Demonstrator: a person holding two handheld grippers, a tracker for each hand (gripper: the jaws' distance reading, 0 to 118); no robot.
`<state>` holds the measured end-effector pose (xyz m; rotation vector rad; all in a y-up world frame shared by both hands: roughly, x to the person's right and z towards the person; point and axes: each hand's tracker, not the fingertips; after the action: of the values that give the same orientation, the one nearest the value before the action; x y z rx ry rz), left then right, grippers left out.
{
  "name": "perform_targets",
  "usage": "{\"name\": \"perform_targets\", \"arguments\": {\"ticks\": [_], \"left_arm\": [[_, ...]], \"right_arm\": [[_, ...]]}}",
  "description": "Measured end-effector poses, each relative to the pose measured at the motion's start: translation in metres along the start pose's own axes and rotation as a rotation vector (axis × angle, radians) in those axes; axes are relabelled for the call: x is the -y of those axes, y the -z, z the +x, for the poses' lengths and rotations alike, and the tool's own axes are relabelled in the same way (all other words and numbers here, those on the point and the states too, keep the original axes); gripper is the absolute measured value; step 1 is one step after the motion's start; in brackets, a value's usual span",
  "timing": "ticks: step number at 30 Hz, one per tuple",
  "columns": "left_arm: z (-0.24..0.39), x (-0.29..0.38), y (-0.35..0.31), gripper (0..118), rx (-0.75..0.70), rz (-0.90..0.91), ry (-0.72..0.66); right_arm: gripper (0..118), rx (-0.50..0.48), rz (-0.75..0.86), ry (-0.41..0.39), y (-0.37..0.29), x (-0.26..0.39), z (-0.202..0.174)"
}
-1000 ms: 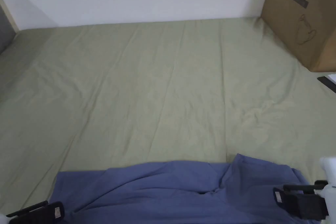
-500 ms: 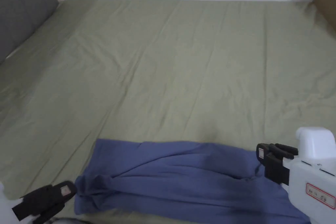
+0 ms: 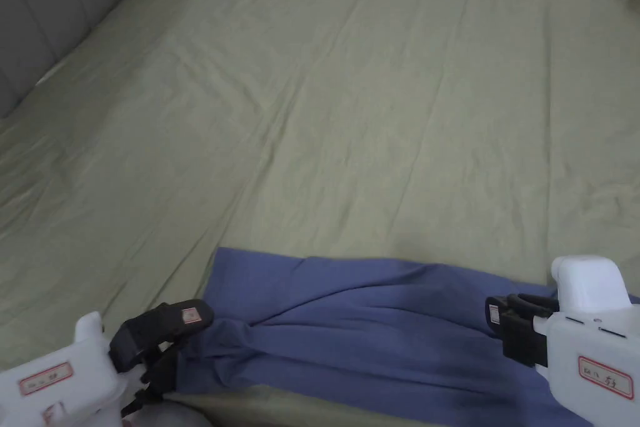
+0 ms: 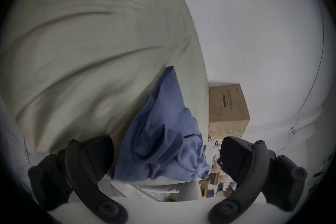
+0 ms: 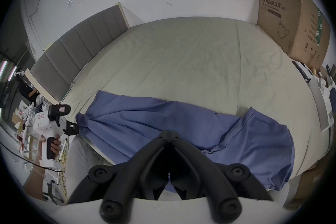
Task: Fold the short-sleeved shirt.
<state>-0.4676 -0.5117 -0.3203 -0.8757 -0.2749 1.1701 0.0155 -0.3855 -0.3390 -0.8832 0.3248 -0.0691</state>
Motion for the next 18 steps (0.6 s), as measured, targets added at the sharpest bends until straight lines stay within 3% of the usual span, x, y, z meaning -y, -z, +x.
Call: {"name": "perform_targets", "arguments": {"ticks": [4, 6, 7, 8, 9, 11, 18], "left_arm": [[0.012, -0.002, 0.018, 116, -0.005, -0.057, 0.022], [0.019, -0.003, 0.022, 110, -0.035, -0.105, 0.088], [0.02, -0.004, 0.02, 90, -0.062, -0.119, 0.113], [0.021, -0.006, 0.015, 44, -0.117, -0.101, 0.124], [0.018, -0.009, 0.014, 6, -0.141, -0.085, 0.092], [0.004, -0.013, 0.019, 6, -0.1, -0.115, -0.05], [0.069, 0.001, 0.019, 6, -0.174, -0.037, 0.156]], "right_arm": [[0, -0.005, -0.001, 0.005, 0.001, -0.001, -0.002], [0, -0.004, -0.008, -0.004, 0.002, 0.0, -0.001], [0, -0.003, -0.011, -0.005, 0.003, 0.0, 0.0], [0, -0.007, -0.014, -0.005, 0.003, 0.001, 0.0], [0, -0.011, -0.015, -0.004, 0.003, 0.002, 0.002], [0, -0.009, -0.013, 0.002, 0.0, 0.004, 0.005], [0, 0.026, 0.029, 0.102, -0.024, 0.015, 0.043]]}}
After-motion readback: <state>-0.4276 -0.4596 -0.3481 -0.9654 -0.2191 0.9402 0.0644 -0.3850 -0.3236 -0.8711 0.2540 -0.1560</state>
